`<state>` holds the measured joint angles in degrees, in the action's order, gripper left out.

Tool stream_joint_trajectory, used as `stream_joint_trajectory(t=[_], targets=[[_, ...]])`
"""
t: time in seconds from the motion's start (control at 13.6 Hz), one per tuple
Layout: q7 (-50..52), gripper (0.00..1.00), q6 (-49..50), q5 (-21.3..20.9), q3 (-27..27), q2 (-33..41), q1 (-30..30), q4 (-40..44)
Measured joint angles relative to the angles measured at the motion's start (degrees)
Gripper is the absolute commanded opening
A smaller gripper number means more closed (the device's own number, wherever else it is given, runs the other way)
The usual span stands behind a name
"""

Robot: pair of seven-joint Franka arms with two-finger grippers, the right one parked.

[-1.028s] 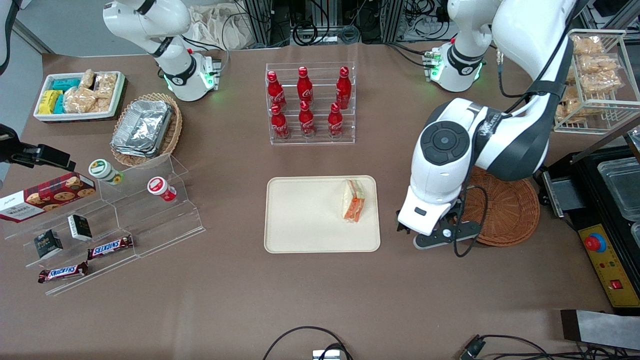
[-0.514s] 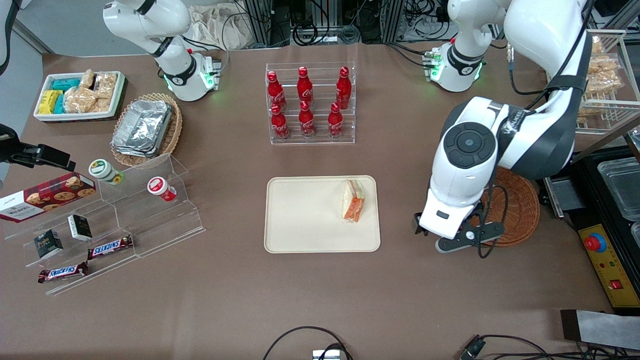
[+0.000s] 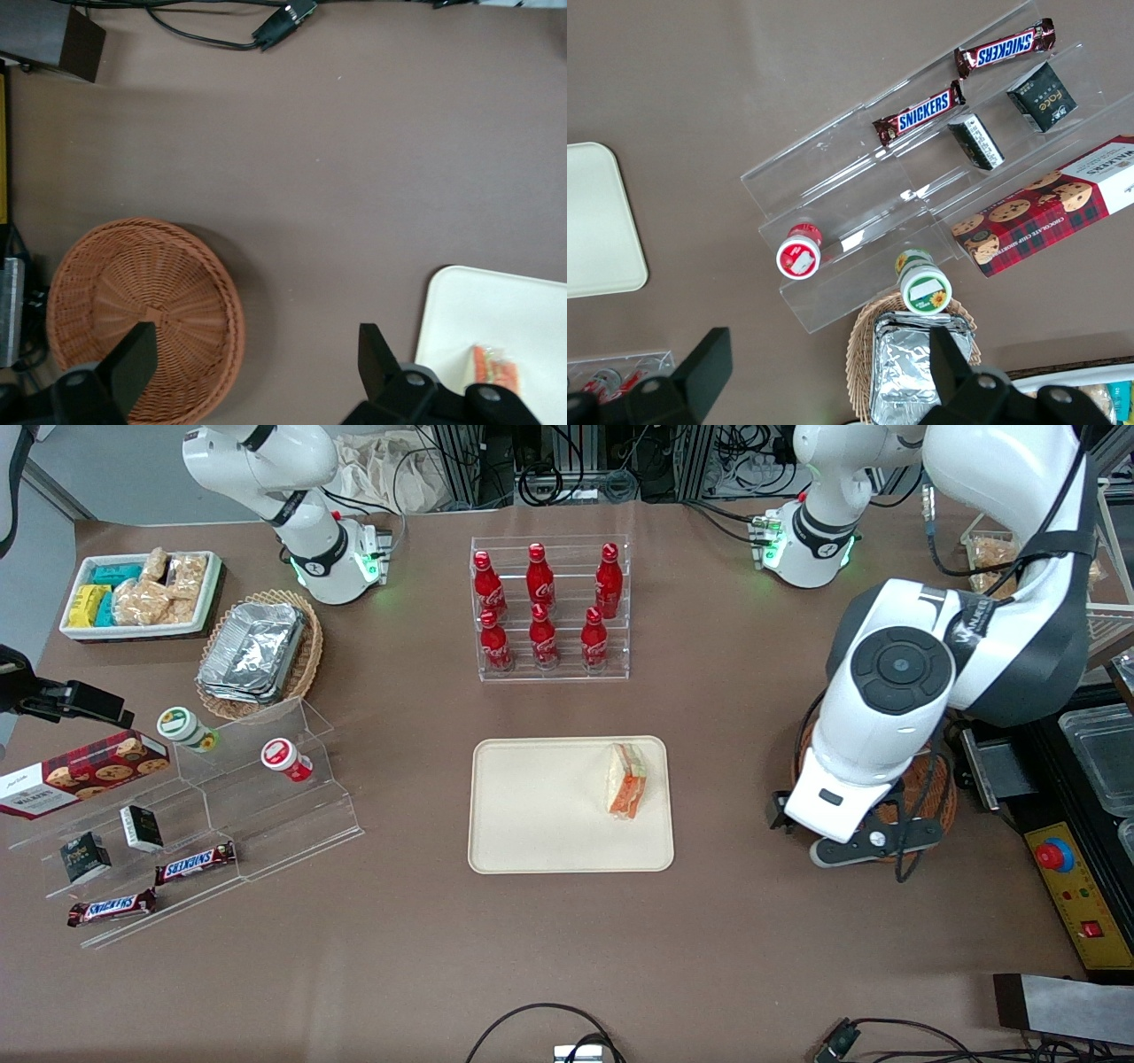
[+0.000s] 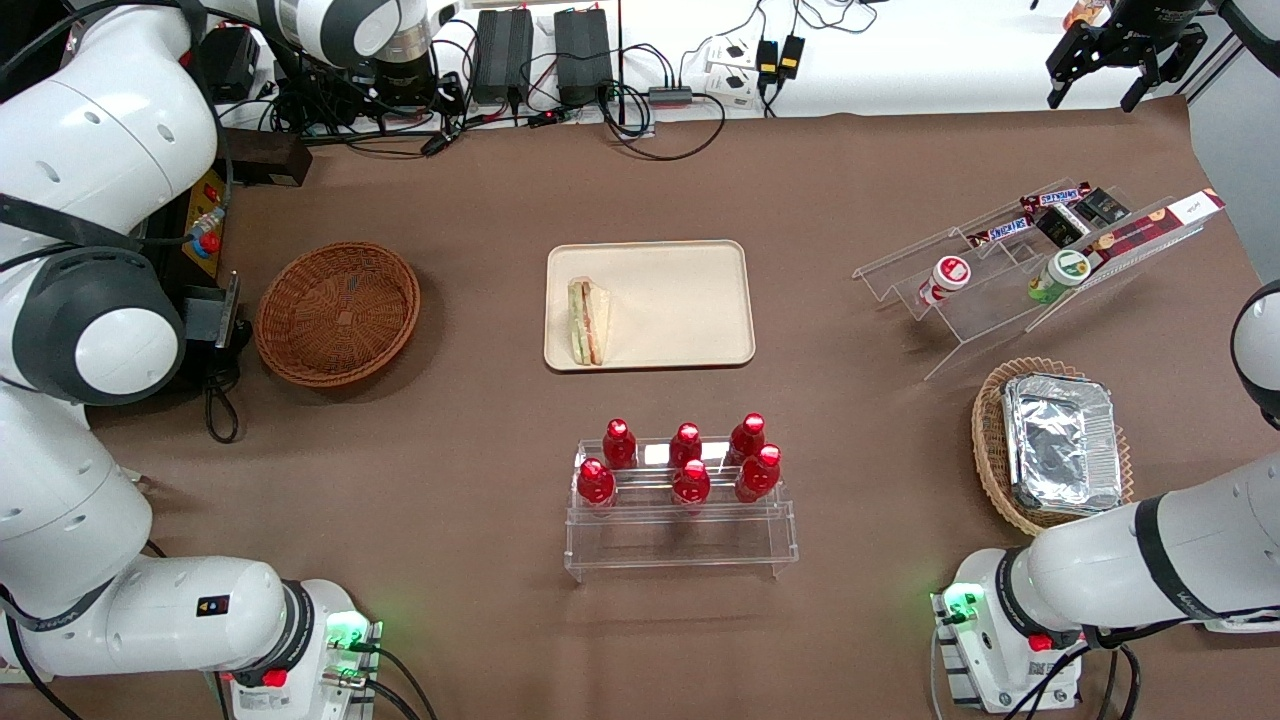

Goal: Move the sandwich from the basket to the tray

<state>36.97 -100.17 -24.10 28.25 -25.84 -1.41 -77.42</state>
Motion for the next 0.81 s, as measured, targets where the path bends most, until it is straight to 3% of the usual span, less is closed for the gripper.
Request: stream_joint_trajectory(t=[0.81], targets=[[-20.8, 1.00, -2.1, 14.3, -14.0, 11.7, -0.5, -10.7]])
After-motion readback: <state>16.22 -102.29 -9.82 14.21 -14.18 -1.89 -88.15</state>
